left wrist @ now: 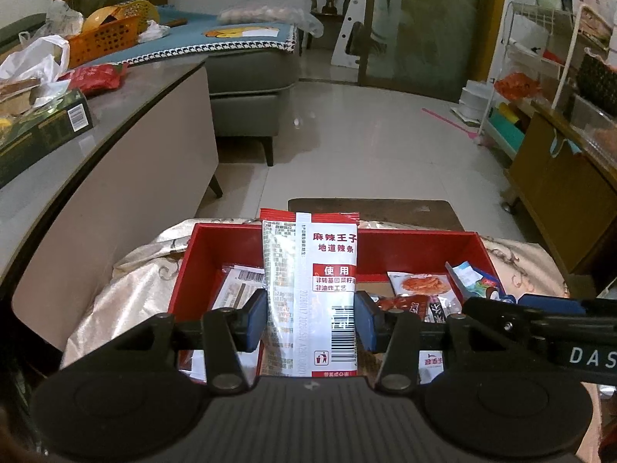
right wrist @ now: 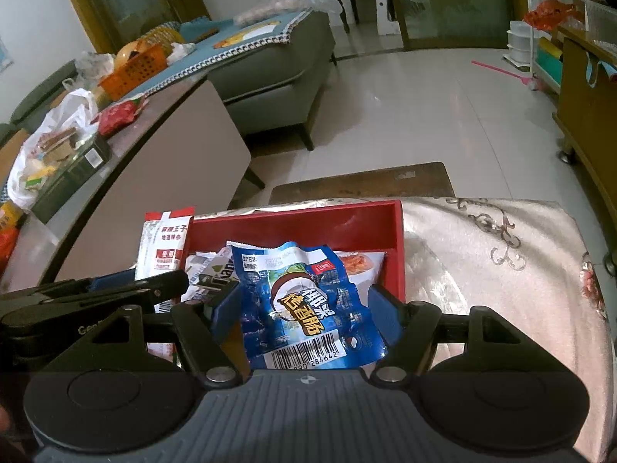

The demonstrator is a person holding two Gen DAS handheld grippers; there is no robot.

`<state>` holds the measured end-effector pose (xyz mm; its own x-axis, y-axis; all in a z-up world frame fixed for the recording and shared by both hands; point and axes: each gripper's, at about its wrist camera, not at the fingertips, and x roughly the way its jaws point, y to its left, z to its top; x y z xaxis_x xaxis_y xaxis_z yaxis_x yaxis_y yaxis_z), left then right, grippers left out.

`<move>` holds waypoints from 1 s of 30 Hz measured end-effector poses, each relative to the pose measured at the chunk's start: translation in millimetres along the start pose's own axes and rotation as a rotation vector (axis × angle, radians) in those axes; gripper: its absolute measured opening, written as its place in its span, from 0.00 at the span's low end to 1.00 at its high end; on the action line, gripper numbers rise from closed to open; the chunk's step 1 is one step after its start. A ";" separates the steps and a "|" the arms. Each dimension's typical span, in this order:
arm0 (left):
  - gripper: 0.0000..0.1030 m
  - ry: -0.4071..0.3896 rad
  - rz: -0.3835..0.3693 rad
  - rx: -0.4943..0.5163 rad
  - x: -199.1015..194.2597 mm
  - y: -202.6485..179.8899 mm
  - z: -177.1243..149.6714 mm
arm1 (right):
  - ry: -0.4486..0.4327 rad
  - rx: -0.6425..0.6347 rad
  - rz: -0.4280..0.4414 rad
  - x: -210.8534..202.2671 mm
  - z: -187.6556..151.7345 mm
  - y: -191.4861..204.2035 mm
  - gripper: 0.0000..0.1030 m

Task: Organize snacks
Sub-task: 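Lift both bags and carry them over the red box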

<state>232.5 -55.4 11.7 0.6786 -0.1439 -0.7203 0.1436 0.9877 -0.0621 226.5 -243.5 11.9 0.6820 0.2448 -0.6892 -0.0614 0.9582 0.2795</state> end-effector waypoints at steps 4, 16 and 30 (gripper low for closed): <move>0.40 0.002 0.010 0.011 1.6 -1.0 -1.0 | 0.005 -0.006 -0.006 2.5 -0.7 1.4 0.74; 0.40 0.012 0.026 0.023 6.2 -1.9 -3.8 | 0.021 -0.019 -0.025 9.6 -2.7 4.9 0.74; 0.40 0.027 0.034 0.029 12.2 -2.1 -6.4 | 0.037 -0.024 -0.047 13.1 -6.0 1.9 0.74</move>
<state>235.8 -58.8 -1.4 0.6641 -0.1079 -0.7398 0.1415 0.9898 -0.0172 230.9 -237.5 -0.6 0.6573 0.2041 -0.7255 -0.0477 0.9720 0.2302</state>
